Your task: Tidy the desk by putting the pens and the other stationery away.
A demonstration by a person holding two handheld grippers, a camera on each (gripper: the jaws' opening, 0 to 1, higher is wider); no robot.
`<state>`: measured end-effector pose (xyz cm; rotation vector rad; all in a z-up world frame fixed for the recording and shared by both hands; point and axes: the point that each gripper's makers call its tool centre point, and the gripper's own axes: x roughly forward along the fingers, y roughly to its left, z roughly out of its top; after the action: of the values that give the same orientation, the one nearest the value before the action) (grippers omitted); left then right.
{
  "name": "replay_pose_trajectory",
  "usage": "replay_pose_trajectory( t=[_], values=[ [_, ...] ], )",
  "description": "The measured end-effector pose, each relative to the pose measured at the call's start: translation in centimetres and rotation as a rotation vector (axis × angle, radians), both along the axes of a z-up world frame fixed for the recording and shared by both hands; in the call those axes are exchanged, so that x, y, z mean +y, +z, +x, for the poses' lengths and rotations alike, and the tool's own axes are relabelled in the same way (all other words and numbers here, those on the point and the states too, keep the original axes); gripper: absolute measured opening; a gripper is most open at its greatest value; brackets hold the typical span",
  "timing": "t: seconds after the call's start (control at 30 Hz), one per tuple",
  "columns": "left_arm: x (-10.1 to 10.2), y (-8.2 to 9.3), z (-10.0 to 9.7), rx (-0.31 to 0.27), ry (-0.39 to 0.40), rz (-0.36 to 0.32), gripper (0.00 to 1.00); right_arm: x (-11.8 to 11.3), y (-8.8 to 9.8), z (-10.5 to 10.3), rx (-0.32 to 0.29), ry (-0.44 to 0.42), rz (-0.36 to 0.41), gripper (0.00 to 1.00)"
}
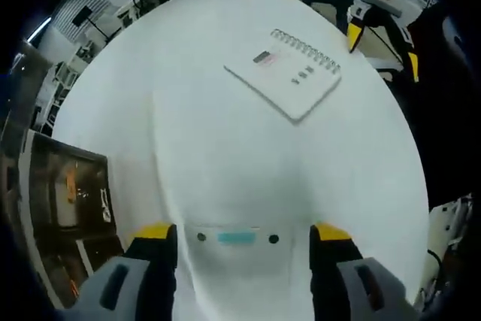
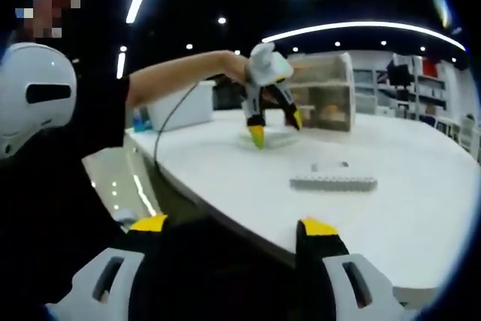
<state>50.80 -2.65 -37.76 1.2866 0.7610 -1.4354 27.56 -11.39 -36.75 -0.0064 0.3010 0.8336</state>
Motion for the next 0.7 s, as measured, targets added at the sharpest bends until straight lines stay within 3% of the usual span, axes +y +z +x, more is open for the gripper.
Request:
replay_pose_trajectory(
  t=[0.4,0.7],
  values=[
    [0.06,-0.66,0.09,0.092,0.035,0.000,0.69,0.62,0.39,-0.05,-0.003,0.013,0.009,0.64],
    [0.04,-0.76,-0.10,0.117,0.033,-0.001,0.63,0.82,0.60,-0.03,-0.002,0.017,0.014,0.64]
  ],
)
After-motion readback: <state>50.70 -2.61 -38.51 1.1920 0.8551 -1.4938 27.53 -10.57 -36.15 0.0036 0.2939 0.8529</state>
